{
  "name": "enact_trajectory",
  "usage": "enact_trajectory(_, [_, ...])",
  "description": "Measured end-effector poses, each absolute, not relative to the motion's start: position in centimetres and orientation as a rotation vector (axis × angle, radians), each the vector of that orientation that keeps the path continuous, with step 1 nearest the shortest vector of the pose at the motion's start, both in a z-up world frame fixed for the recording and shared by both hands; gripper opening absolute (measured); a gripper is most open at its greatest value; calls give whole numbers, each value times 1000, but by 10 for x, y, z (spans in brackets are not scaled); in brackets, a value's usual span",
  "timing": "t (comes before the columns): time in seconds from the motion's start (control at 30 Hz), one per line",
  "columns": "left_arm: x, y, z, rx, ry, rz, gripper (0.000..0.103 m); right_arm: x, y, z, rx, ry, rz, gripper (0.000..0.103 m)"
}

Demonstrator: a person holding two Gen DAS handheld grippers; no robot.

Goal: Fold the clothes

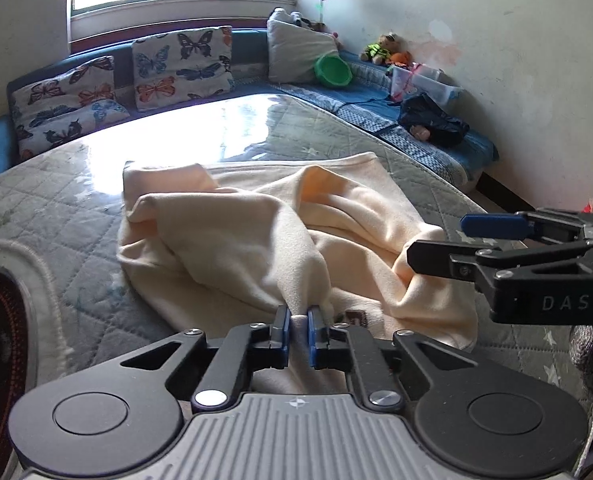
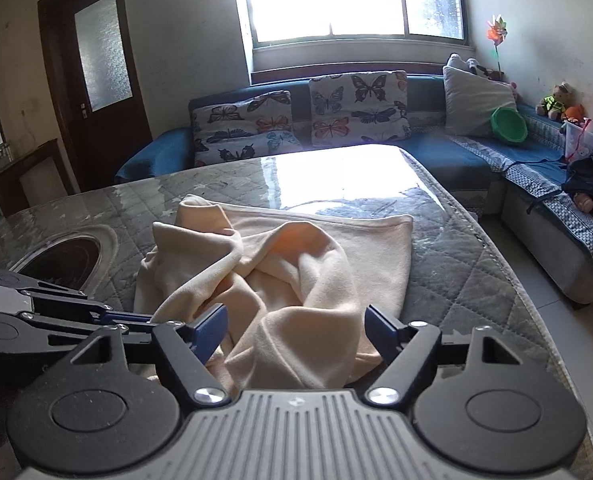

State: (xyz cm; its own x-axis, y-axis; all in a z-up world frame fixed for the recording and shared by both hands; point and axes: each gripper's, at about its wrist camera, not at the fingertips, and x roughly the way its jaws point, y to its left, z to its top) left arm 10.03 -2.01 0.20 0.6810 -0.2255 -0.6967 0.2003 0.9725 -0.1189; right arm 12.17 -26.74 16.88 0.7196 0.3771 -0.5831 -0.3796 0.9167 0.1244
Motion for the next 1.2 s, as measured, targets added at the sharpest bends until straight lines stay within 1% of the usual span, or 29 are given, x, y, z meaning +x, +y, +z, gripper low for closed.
enact_trajectory(0.13, [89, -8, 7, -56, 764, -202, 9, 115, -255, 166, -53, 635, 437, 74])
enact_trajectory(0.2, [83, -1, 9, -65, 757, -182, 9, 112, -248, 164, -87, 630, 434, 71])
enact_trajectory(0.27, [77, 6, 9, -74, 754, -162, 9, 111, -242, 160, -111, 628, 431, 63])
enact_trajectory(0.3, [74, 10, 10, -83, 754, -150, 9, 111, -241, 159, -117, 627, 425, 61])
enact_trajectory(0.37, [69, 16, 11, -95, 755, -139, 9, 111, -241, 157, -118, 629, 411, 48])
enact_trajectory(0.4, [66, 18, 11, -95, 757, -135, 9, 112, -243, 156, -112, 632, 403, 45])
enact_trajectory(0.47, [63, 20, 12, -98, 760, -132, 9, 112, -249, 155, -94, 636, 389, 31])
enact_trajectory(0.5, [62, 21, 12, -101, 763, -136, 9, 111, -252, 155, -89, 635, 385, 29])
enact_trajectory(0.53, [62, 21, 13, -105, 764, -140, 10, 110, -256, 155, -81, 634, 381, 24])
enact_trajectory(0.57, [63, 20, 14, -111, 766, -144, 13, 106, -265, 156, -62, 630, 370, 22])
enact_trajectory(0.63, [65, 18, 16, -127, 768, -152, 15, 101, -276, 158, -47, 631, 354, 21])
enact_trajectory(0.67, [65, 17, 18, -132, 763, -159, 17, 98, -279, 158, -43, 636, 356, 21])
enact_trajectory(0.7, [66, 16, 19, -132, 758, -160, 23, 96, -283, 159, -39, 641, 359, 21])
enact_trajectory(0.73, [69, 14, 20, -129, 754, -156, 42, 94, -286, 159, -35, 646, 362, 22])
enact_trajectory(0.77, [71, 12, 21, -127, 750, -151, 50, 93, -287, 160, -28, 645, 366, 26])
enact_trajectory(0.8, [73, 10, 22, -125, 745, -147, 50, 92, -288, 161, -28, 644, 368, 28])
enact_trajectory(0.87, [81, 7, 22, -120, 749, -146, 50, 94, -287, 163, -37, 636, 367, 46])
enact_trajectory(0.9, [86, 5, 22, -122, 756, -150, 50, 95, -286, 164, -34, 629, 364, 49])
enact_trajectory(0.93, [90, 3, 21, -115, 758, -149, 50, 99, -283, 167, -27, 626, 373, 56])
enact_trajectory(0.97, [93, 1, 20, -99, 758, -144, 50, 101, -281, 167, -21, 624, 378, 64])
enact_trajectory(1.0, [97, -2, 19, -83, 758, -139, 50, 103, -280, 168, -15, 622, 383, 65])
enact_trajectory(1.03, [100, -2, 17, -78, 763, -130, 46, 109, -273, 168, -21, 625, 382, 65])
enact_trajectory(1.07, [104, -1, 15, -87, 776, -124, 33, 112, -271, 167, -26, 630, 382, 67])
enact_trajectory(1.1, [108, 2, 12, -99, 790, -123, 25, 116, -268, 164, -25, 638, 381, 68])
enact_trajectory(1.13, [110, 4, 9, -107, 803, -117, 15, 119, -265, 161, -30, 650, 380, 69])
enact_trajectory(1.17, [110, 8, 6, -109, 813, -108, 8, 121, -263, 157, -42, 659, 374, 68])
enact_trajectory(1.2, [110, 12, 4, -111, 819, -102, 6, 123, -260, 153, -60, 671, 358, 67])
